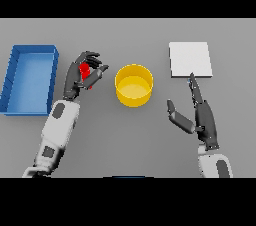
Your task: Pick up the red beaker and tilt it to pour out 1 green nut into yellow bowl. Pick up the yellow bowl and place it on the metallic measuring scale.
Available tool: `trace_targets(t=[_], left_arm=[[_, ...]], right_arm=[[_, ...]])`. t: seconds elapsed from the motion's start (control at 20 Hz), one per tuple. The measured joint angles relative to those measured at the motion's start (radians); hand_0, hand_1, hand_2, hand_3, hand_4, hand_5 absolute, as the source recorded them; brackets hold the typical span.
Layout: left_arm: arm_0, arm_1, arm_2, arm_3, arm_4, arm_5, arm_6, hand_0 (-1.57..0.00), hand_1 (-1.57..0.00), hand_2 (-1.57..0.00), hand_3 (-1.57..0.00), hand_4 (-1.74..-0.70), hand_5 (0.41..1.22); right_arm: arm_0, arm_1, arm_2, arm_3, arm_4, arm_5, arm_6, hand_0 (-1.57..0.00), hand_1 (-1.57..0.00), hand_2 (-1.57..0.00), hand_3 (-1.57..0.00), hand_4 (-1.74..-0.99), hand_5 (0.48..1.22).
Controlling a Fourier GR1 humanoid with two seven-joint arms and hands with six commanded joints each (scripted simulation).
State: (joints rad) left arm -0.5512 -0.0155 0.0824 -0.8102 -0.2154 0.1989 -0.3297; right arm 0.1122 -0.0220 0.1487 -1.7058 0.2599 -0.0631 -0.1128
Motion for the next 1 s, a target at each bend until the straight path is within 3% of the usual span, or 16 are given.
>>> trace_targets(t=[0.1, 0.15, 0.35, 0.65, 1.0], left_arm=[[-0.004, -0.001, 0.01, 0.02, 0.001, -0.01, -0.065, -1.16, -1.18, -1.17, -1.0, -1.6, 1.073], [-0.013, -0.01, 0.015, 0.039, 0.006, -0.008, -0.104, -1.24, -1.25, -1.25, -1.11, -1.57, 1.103], [-0.027, -0.011, 0.033, 0.046, 0.022, 0.007, -0.076, -1.44, -1.44, -1.44, -1.38, -1.67, 1.128], [-0.028, 0.021, -0.008, -0.062, -0.031, 0.009, -0.004, -1.54, -1.54, -1.54, -1.52, -1.72, 1.127], [-0.078, 0.157, -0.225, -0.188, -0.272, -0.071, 0.177, -1.56, -1.56, -1.56, -1.55, -1.74, 1.127]], right_arm=[[-0.01, 0.0, -0.005, 0.007, -0.004, 0.0, 0.01, 0.0, 0.0, 0.0, 0.0, -1.233, 0.688], [-0.018, -0.003, -0.01, 0.006, -0.013, 0.003, 0.013, 0.0, 0.0, 0.0, 0.0, -1.233, 0.686], [-0.021, -0.004, -0.007, 0.018, 0.0, -0.002, 0.009, 0.0, 0.0, 0.0, 0.0, -1.196, 0.673], [-0.026, -0.016, -0.008, 0.019, 0.028, -0.019, -0.006, 0.0, 0.0, 0.0, 0.0, -1.116, 0.656], [-0.029, -0.016, -0.004, 0.036, 0.046, -0.028, -0.022, 0.0, 0.0, 0.0, 0.0, -1.092, 0.667]])
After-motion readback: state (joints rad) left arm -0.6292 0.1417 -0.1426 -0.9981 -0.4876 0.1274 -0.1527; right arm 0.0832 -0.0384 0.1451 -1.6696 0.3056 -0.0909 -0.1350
